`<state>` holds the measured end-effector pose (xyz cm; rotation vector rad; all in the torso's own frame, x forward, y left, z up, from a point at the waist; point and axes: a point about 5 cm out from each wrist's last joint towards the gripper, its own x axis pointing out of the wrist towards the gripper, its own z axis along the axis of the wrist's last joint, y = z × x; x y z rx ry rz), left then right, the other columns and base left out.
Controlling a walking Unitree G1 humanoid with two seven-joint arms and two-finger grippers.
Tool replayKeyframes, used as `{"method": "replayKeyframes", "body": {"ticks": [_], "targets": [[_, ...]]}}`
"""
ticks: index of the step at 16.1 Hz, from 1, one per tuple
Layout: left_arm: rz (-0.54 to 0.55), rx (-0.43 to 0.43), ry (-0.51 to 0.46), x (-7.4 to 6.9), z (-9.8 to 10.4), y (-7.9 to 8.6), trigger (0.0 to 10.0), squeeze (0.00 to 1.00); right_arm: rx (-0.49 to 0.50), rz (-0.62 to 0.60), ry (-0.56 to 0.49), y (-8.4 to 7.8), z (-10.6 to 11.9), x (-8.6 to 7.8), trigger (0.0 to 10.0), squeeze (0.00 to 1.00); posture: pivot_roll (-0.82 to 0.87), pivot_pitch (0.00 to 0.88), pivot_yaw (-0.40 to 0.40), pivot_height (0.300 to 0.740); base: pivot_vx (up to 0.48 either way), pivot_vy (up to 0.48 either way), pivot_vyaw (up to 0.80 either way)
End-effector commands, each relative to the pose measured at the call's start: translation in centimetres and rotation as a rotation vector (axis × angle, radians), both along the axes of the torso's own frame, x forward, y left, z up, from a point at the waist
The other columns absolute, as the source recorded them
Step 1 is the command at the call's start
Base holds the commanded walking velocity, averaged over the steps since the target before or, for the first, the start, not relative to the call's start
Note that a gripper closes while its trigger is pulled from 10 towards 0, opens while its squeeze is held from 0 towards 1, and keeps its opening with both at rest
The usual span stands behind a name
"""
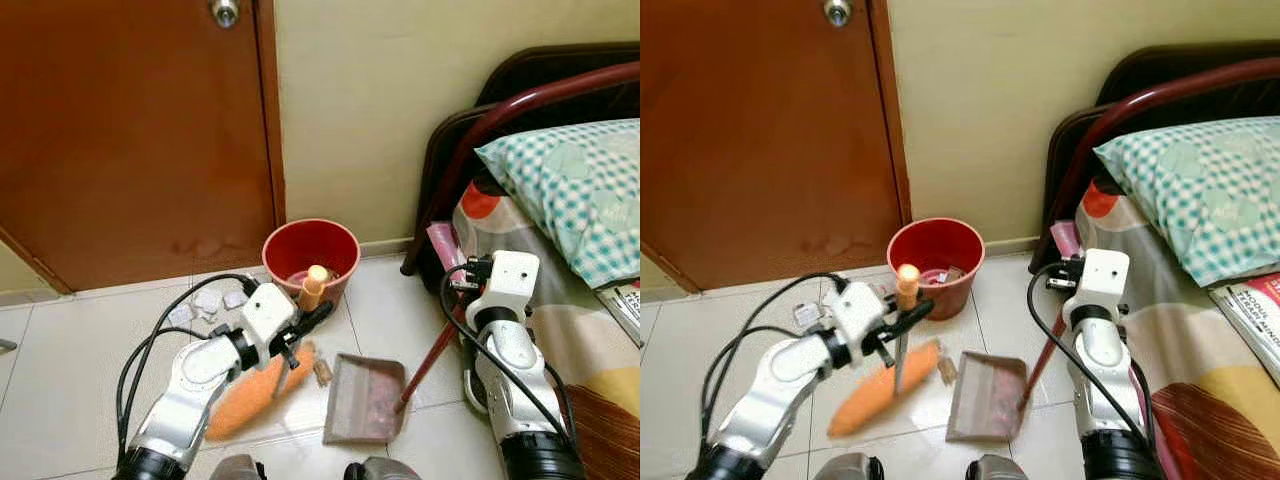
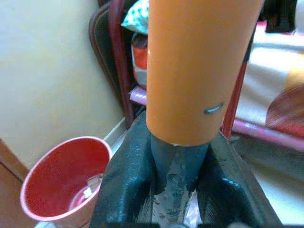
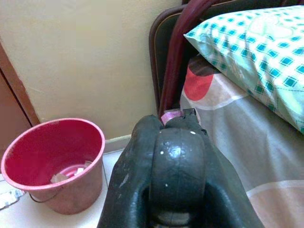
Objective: Sweep floor
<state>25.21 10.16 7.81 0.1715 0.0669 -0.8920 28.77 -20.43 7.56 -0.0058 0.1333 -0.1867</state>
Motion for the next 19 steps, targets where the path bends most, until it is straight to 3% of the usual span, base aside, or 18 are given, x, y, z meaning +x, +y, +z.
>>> {"method": "replayKeyframes", "body": {"ticks": [1,6,9,10,13,16,19], "targets": [[-0.025,-0.091,0.062,-0.5,0.2,-0.4,10.0,0.0,-0.026,0.004,-0.028,-0.1,0.7,0.5,10.0,0.0,-0.01,0.088,-0.036,0.74,0.0,0.0,0.0],[-0.033,-0.198,0.12,-0.9,1.4,-1.0,10.0,0.0,-0.1,-0.013,0.05,-0.5,-0.1,0.6,10.0,0.0,-0.01,0.088,-0.04,0.74,0.0,0.0,0.0],[0.0,-0.273,0.149,-0.7,2.0,-1.4,10.0,0.0,-0.078,0.004,0.072,0.0,-0.5,0.8,10.0,0.0,-0.01,0.09,-0.04,0.74,0.0,0.0,0.0],[0.021,-0.259,0.135,-0.5,2.0,-1.5,10.0,0.0,-0.061,0.022,0.061,0.6,-0.4,1.0,10.0,0.0,-0.01,0.09,-0.04,0.74,0.0,0.0,0.0],[0.02,-0.104,0.093,-0.8,0.7,-0.1,10.0,0.0,-0.046,0.045,0.05,1.0,-0.2,1.0,10.0,0.0,-0.01,0.091,-0.042,0.74,0.0,0.0,0.0],[0.01,0.014,0.111,-2.0,-0.8,1.6,10.0,0.0,-0.044,0.048,0.056,0.9,-0.4,1.0,10.0,0.0,-0.01,0.09,-0.045,0.74,0.0,0.0,0.0],[0.07,0.068,0.105,-1.6,-1.3,3.6,10.0,0.0,-0.043,0.052,0.059,0.9,-0.4,1.1,10.0,0.0,-0.01,0.088,-0.049,0.74,0.0,0.0,0.0]]}}
